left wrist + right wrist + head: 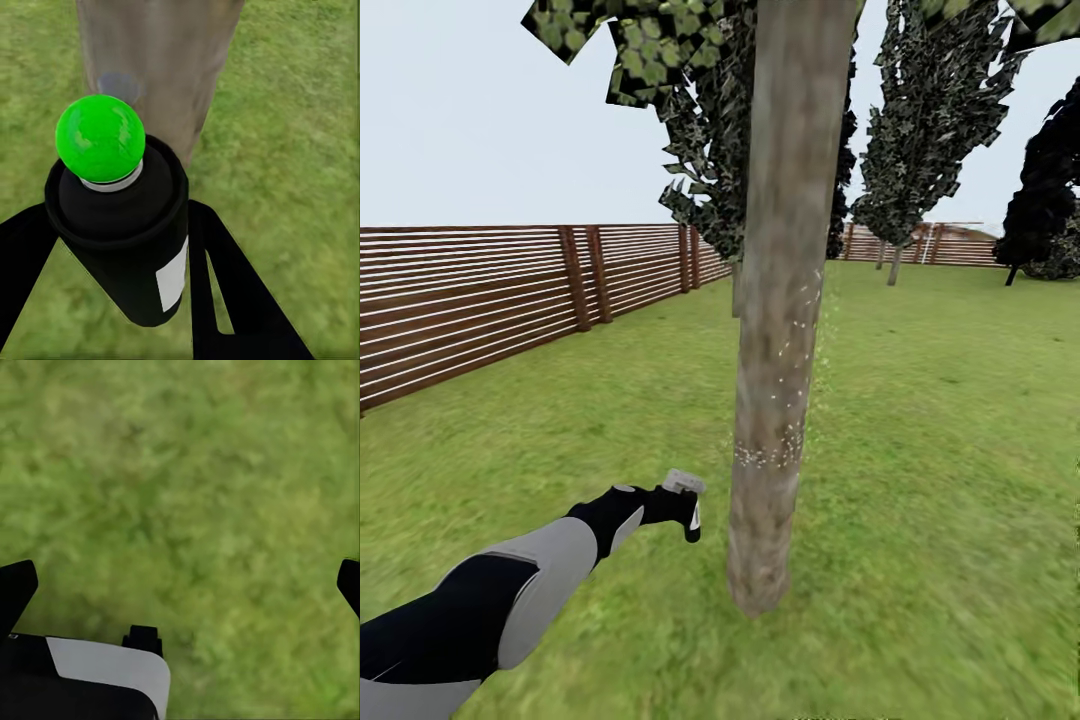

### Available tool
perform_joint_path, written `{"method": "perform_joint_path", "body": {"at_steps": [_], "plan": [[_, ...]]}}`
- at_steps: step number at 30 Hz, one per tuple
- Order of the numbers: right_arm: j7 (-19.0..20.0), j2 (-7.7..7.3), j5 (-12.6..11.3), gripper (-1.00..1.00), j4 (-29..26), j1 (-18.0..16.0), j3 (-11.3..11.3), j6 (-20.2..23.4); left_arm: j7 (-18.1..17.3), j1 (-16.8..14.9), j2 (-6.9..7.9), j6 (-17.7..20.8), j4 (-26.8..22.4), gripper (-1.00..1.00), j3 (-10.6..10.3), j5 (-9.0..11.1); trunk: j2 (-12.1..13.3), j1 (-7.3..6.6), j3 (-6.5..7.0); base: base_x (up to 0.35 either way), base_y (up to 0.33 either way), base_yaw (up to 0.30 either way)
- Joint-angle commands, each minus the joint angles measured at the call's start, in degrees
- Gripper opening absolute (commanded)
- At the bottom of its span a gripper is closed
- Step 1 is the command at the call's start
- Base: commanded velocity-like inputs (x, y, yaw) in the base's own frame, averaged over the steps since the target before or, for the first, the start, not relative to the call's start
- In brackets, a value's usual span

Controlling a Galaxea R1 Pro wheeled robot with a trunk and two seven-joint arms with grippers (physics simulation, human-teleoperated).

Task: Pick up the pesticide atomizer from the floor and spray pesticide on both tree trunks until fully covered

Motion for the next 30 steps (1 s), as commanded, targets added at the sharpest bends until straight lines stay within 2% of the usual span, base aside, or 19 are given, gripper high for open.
{"method": "perform_joint_path", "body": {"at_steps": [1,10,21,22,23,24,25,27,29,30], "plan": [[0.00,-0.01,0.01,1.00,0.00,0.00,0.01,0.00,0.18,0.00,-0.04,-0.12,0.00,-1.00,0.01,-0.08,0.00,0.00,0.03,0.000,0.036,-0.235],[-0.17,-0.01,0.07,1.00,-0.03,0.00,0.01,0.00,0.18,0.00,-0.06,-0.31,0.00,-1.00,0.01,-0.06,0.00,0.00,0.24,0.000,0.004,-0.175],[-0.23,-0.13,0.24,1.00,-0.03,0.00,0.03,0.00,0.20,0.00,-0.08,-0.05,-0.90,-1.00,0.33,0.08,0.00,0.00,0.26,0.000,0.000,-0.079],[-0.24,-0.15,0.29,1.00,-0.04,0.00,0.06,0.00,0.12,0.00,-0.03,1.58,-2.12,-1.00,1.33,0.10,0.00,0.00,0.26,0.000,0.000,-0.003],[-0.25,-0.17,0.32,1.00,-0.03,0.00,0.08,0.00,0.05,0.00,0.15,5.52,-4.92,-1.00,2.08,0.11,0.00,0.00,0.26,0.000,0.000,-0.002],[-0.26,-0.19,0.34,1.00,-0.01,0.00,0.09,0.00,-0.47,0.00,0.30,10.94,-9.54,-1.00,2.59,0.07,0.00,0.00,0.26,0.000,0.000,0.000],[-0.26,-0.19,0.38,1.00,0.00,0.00,0.09,0.00,-2.45,0.00,0.42,17.71,-16.03,-1.00,3.04,-0.02,0.00,0.00,0.26,0.000,0.000,0.000],[-0.26,-0.19,0.41,1.00,-0.01,0.00,0.10,0.00,-3.95,0.00,1.47,22.49,-21.35,-1.00,3.22,-0.05,0.00,0.00,0.26,0.000,0.000,0.000],[-0.25,-0.22,0.47,1.00,-0.02,0.00,0.10,0.00,-4.29,0.00,1.76,25.93,-24.26,-1.00,3.25,-0.05,0.00,0.00,0.26,0.000,0.000,0.000],[-0.21,-0.20,0.54,1.00,-0.01,0.00,0.10,0.00,-4.42,0.00,1.86,28.58,-27.45,-1.00,3.27,-0.05,0.00,0.00,0.26,0.000,0.000,0.000]]}}
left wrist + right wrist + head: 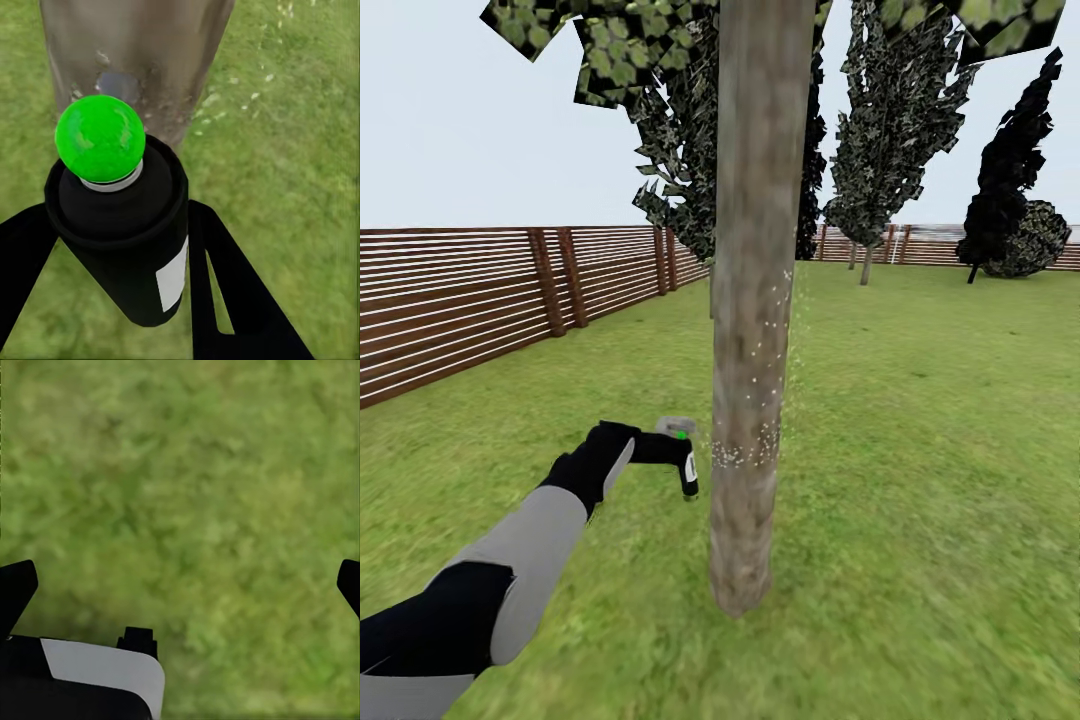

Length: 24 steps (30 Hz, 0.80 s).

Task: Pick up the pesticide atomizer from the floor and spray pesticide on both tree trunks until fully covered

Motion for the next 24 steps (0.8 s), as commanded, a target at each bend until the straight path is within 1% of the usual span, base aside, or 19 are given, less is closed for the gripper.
{"method": "perform_joint_path", "body": {"at_steps": [1,4,5,6,7,8,9,10,12,14,16,17,20,24], "plan": [[0.02,-0.03,0.04,1.00,-0.01,0.00,0.01,0.00,0.07,0.03,0.06,1.44,-2.19,-1.00,-0.06,-0.26,0.01,0.00,-0.01,0.000,0.000,0.000],[0.03,-0.06,0.07,1.00,-0.01,0.00,0.05,0.00,0.01,0.03,0.07,2.79,-4.35,-1.00,-0.07,-0.27,0.01,0.00,-0.01,0.000,0.000,0.000],[0.04,-0.07,0.08,1.00,0.00,0.00,0.07,0.05,0.01,0.03,0.05,6.14,-6.75,-1.00,-0.08,-0.26,0.01,0.00,-0.01,0.000,0.000,0.000],[0.04,-0.07,0.08,1.00,0.01,0.00,0.08,0.07,0.06,0.03,-0.01,12.66,-10.70,-1.00,-0.11,-0.26,0.01,0.00,-0.01,0.000,0.000,0.000],[0.04,-0.07,0.08,1.00,0.01,0.00,0.08,0.08,0.01,0.03,-0.06,15.29,-13.20,-1.00,-0.13,-0.26,0.01,0.00,-0.01,0.000,0.000,0.000],[0.04,-0.07,0.08,1.00,0.01,0.00,0.08,0.08,-0.10,-0.04,-0.25,18.93,-16.60,-1.00,-0.15,-0.26,0.01,0.00,-0.01,0.000,0.000,0.000],[0.04,-0.07,0.08,1.00,0.01,0.00,0.09,0.09,-0.14,-0.46,-0.59,20.51,-17.80,-1.00,-0.18,-0.26,0.01,0.00,-0.01,0.000,0.000,0.000],[0.04,-0.07,0.08,1.00,0.01,0.00,0.09,0.09,-0.19,-2.03,-1.49,21.53,-18.44,-1.00,-0.18,-0.26,0.01,0.00,-0.01,0.000,0.000,0.000],[0.04,-0.07,0.08,1.00,0.01,0.00,0.09,0.09,-0.24,-4.62,-2.04,22.11,-18.66,-1.00,-0.19,-0.26,0.01,0.00,-0.01,0.000,0.000,0.000],[0.04,-0.07,0.08,1.00,0.01,0.00,0.09,0.09,-0.26,-6.54,-2.17,22.31,-18.71,-1.00,-0.18,-0.32,0.01,0.00,-0.01,0.000,0.000,0.000],[0.04,-0.04,0.08,1.00,0.01,0.00,0.09,0.09,-0.26,-9.50,-2.23,22.43,-18.41,-1.00,-0.17,-0.33,0.01,0.00,-0.01,0.000,0.000,0.000],[0.04,-0.05,0.08,1.00,0.00,0.00,0.09,0.09,-0.38,-11.78,-2.20,22.47,-16.56,-1.00,-0.17,-0.30,0.01,0.00,-0.01,0.000,0.000,0.000],[0.04,-0.03,0.08,1.00,0.01,0.00,0.09,0.09,-0.50,-14.59,-2.22,22.49,-14.47,-1.00,-0.17,-0.27,0.01,0.00,-0.01,0.000,0.000,0.000],[0.04,-0.03,0.08,1.00,0.01,0.00,0.09,0.09,-0.60,-18.32,-2.25,22.56,-13.72,-1.00,-0.17,-0.26,0.01,0.00,-0.01,0.000,0.000,0.000]]}}
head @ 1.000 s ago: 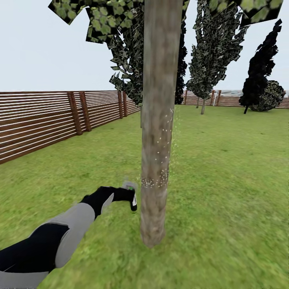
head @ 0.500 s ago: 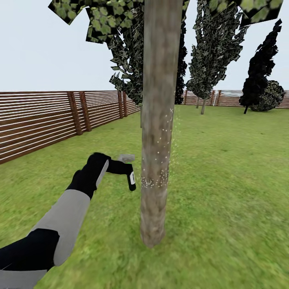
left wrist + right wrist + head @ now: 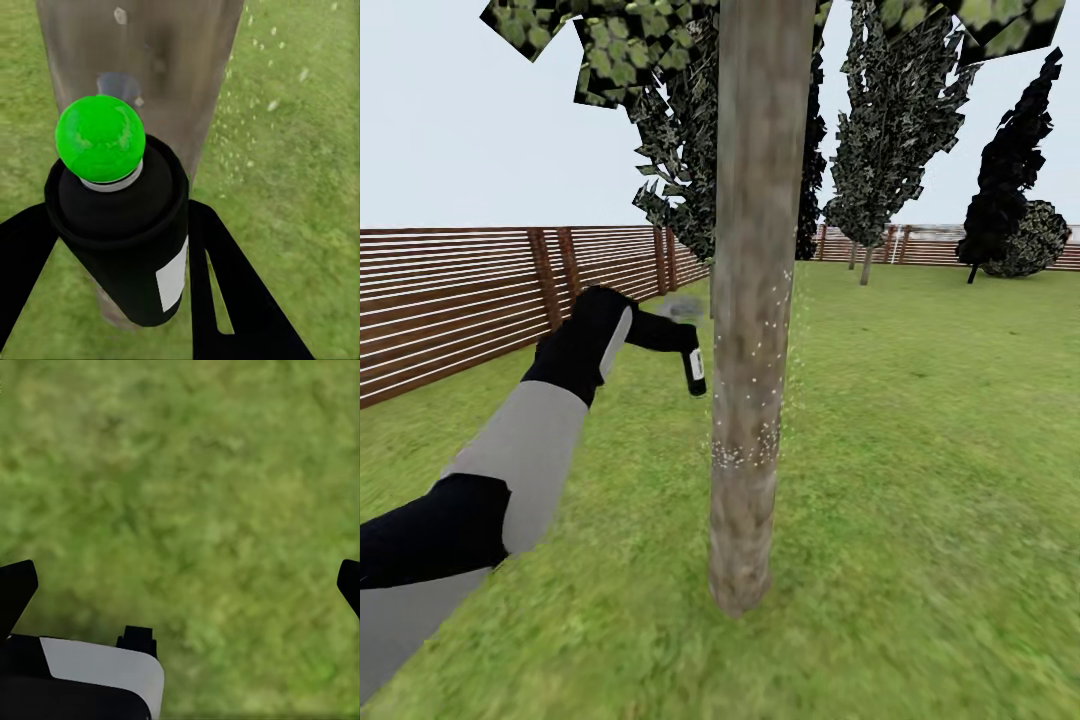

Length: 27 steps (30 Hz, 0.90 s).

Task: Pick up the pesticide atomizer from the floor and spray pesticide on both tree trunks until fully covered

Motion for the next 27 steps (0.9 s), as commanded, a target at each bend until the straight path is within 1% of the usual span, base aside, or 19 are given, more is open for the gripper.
{"method": "perform_joint_path", "body": {"at_steps": [1,2,3,5,7,8,9,10,12,15,20,21,22,24,25,26,27], "plan": [[0.00,-0.01,0.00,1.00,0.00,0.00,0.00,0.00,0.05,-2.93,0.01,0.03,1.53,-1.00,-0.04,1.82,0.01,0.00,-0.01,0.000,0.000,0.000],[0.00,-0.01,0.00,1.00,0.00,0.00,0.00,0.00,0.04,-4.39,0.04,0.01,3.20,-1.00,-0.04,3.66,0.01,0.00,-0.01,0.000,0.000,0.000],[0.00,-0.01,0.00,1.00,0.00,0.00,0.00,0.00,0.03,-5.86,0.06,0.00,4.78,-1.00,-0.04,4.94,0.01,0.00,-0.01,0.000,0.000,0.000],[0.00,-0.03,0.00,1.00,0.00,0.00,0.00,0.00,0.02,-8.41,0.07,0.00,6.34,-1.00,-0.04,5.93,0.01,0.00,-0.01,0.000,0.000,0.000],[0.00,0.00,0.00,1.00,0.00,0.00,0.00,0.00,0.02,-11.90,0.08,0.07,7.88,-1.00,-0.04,6.23,0.01,0.00,-0.01,0.000,0.000,0.000],[0.00,0.00,0.00,1.00,0.00,0.00,0.00,0.00,0.02,-13.05,0.08,0.07,9.03,-1.00,-0.04,6.25,0.01,0.00,-0.01,0.000,0.000,0.000],[0.00,0.02,0.00,1.00,0.00,0.00,0.00,0.00,0.02,-15.33,0.08,0.08,11.14,-1.00,-0.04,6.27,0.01,0.00,-0.01,0.000,0.000,0.000],[0.00,0.00,0.00,1.00,0.00,0.00,0.00,0.00,0.02,-16.08,0.07,0.08,11.67,-1.00,-0.04,6.28,0.01,0.00,-0.01,0.000,0.000,0.000],[0.00,0.03,0.00,1.00,0.00,0.00,0.00,0.00,0.02,-18.73,0.06,0.08,12.75,-1.00,-0.04,6.28,0.01,0.00,-0.01,0.000,0.000,0.000],[0.00,0.04,0.00,1.00,0.00,0.00,0.00,0.00,0.02,-21.91,0.02,0.08,15.38,-1.00,-0.04,6.29,0.01,0.00,-0.01,0.000,0.000,0.000],[0.00,0.05,0.00,1.00,0.00,0.00,0.00,0.00,0.02,-29.04,-0.01,0.08,18.30,-1.00,-0.04,6.39,0.01,0.00,-0.01,0.000,0.000,0.000],[0.00,0.05,0.00,1.00,0.00,0.00,0.00,0.00,-0.05,-29.53,-0.01,0.08,18.47,-1.00,-0.04,6.78,0.01,0.00,-0.01,0.000,0.000,0.000],[0.00,0.05,0.00,1.00,0.00,0.00,0.00,0.00,-1.39,-29.83,-0.01,0.08,18.57,-1.00,-0.04,9.06,0.01,0.00,-0.01,0.000,0.000,0.000],[0.00,0.04,0.00,1.00,0.00,0.00,0.00,0.00,-3.94,-29.97,-0.01,0.08,18.63,-1.00,-0.08,10.80,0.01,0.00,-0.01,0.000,0.000,0.000],[0.00,0.04,0.00,1.00,0.00,0.00,0.00,0.01,-4.70,-30.00,-0.01,0.05,18.65,-1.00,-0.10,11.11,0.01,0.00,-0.01,0.000,0.000,0.000],[0.00,0.05,0.00,1.00,0.00,0.00,0.00,0.01,-7.05,-30.02,-0.01,-0.03,18.61,-1.00,-0.13,11.43,0.01,0.00,-0.01,0.000,0.000,0.000],[0.00,0.05,0.00,1.00,0.00,0.00,0.00,0.00,-10.19,-30.03,-0.01,-0.10,18.50,-1.00,-0.20,11.56,0.01,0.00,-0.01,0.000,0.000,0.000]]}}
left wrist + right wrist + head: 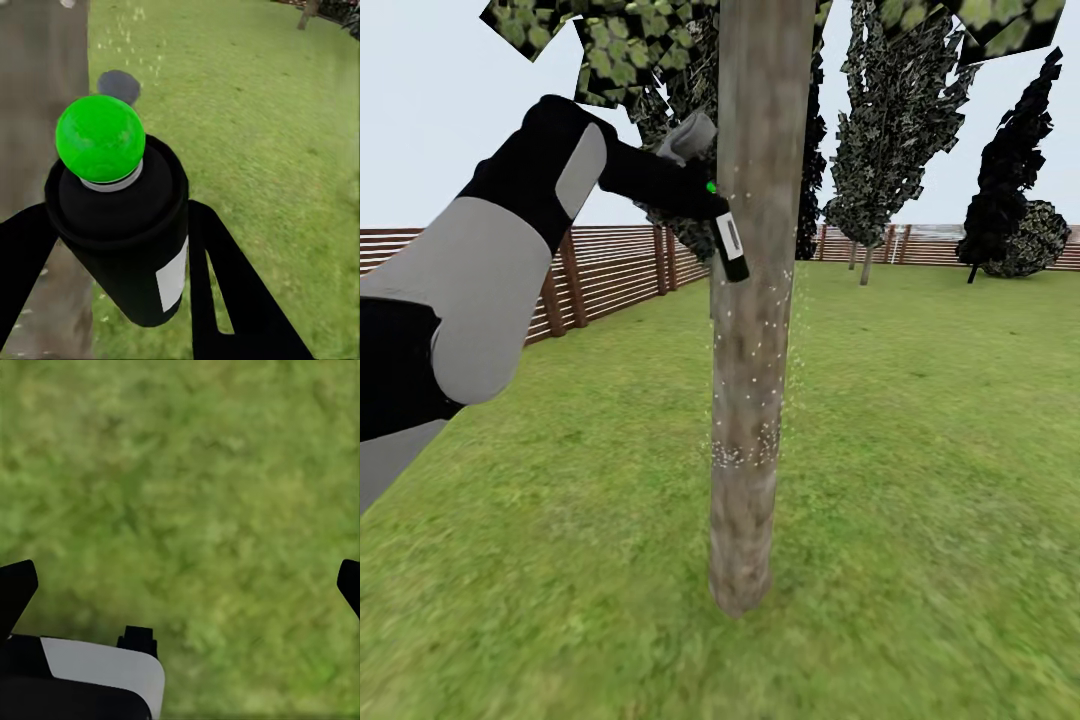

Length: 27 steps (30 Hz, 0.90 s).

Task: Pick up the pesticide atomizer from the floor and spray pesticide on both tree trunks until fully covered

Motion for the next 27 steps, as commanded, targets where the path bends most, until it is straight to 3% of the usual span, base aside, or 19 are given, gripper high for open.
{"method": "perform_joint_path", "body": {"at_steps": [1,7,8,10,11,13,18,22,27], "plan": [[0.00,-0.02,0.00,1.00,0.00,0.00,0.00,-0.02,-1.52,0.00,0.01,-0.28,-0.01,-1.00,-0.14,-0.53,0.00,0.00,0.00,0.000,0.000,0.000],[0.00,0.06,-0.25,1.00,-0.08,0.00,-0.08,-0.09,-3.10,-0.01,0.04,-0.38,0.21,-1.00,-0.01,-0.50,0.00,0.00,0.00,0.000,0.000,0.000],[0.00,0.08,-0.25,1.00,-0.08,0.00,-0.08,-0.09,-3.12,-0.01,-0.06,-0.39,0.59,-1.00,-0.82,-0.53,0.00,0.00,0.00,0.000,0.000,0.000],[0.00,0.16,-0.26,1.00,-0.06,0.00,-0.09,-0.09,-3.13,-0.01,-0.14,-0.47,4.39,-1.00,-7.10,-0.56,0.00,0.00,0.00,0.000,0.000,0.000],[0.00,0.15,-0.26,1.00,-0.07,0.00,-0.09,-0.09,-3.13,-0.01,-0.15,-0.48,5.50,-1.00,-9.10,-0.57,0.00,0.00,0.00,0.000,0.000,0.000],[0.00,0.17,-0.26,1.00,-0.06,0.00,-0.09,-0.09,-3.14,-0.01,-0.19,-0.54,7.04,-1.00,-10.59,-0.57,0.00,0.00,0.00,0.000,0.000,0.000],[0.00,0.14,-0.26,1.00,-0.08,0.00,-0.09,-0.09,-2.43,-0.01,-0.32,-0.74,8.05,-1.00,-12.16,-0.78,0.00,0.00,0.00,0.000,0.000,0.000],[0.00,0.10,-0.26,1.00,-0.09,0.00,-0.09,-0.09,5.62,-0.01,-0.52,-0.76,7.70,-1.00,-12.56,-0.69,0.00,0.00,0.00,0.000,0.000,0.000],[0.00,0.11,-0.26,1.00,-0.09,0.00,-0.09,-0.09,7.87,-0.01,-0.69,-0.91,7.95,-1.00,-12.34,-0.68,0.00,0.00,0.00,0.000,0.000,0.000]]}}
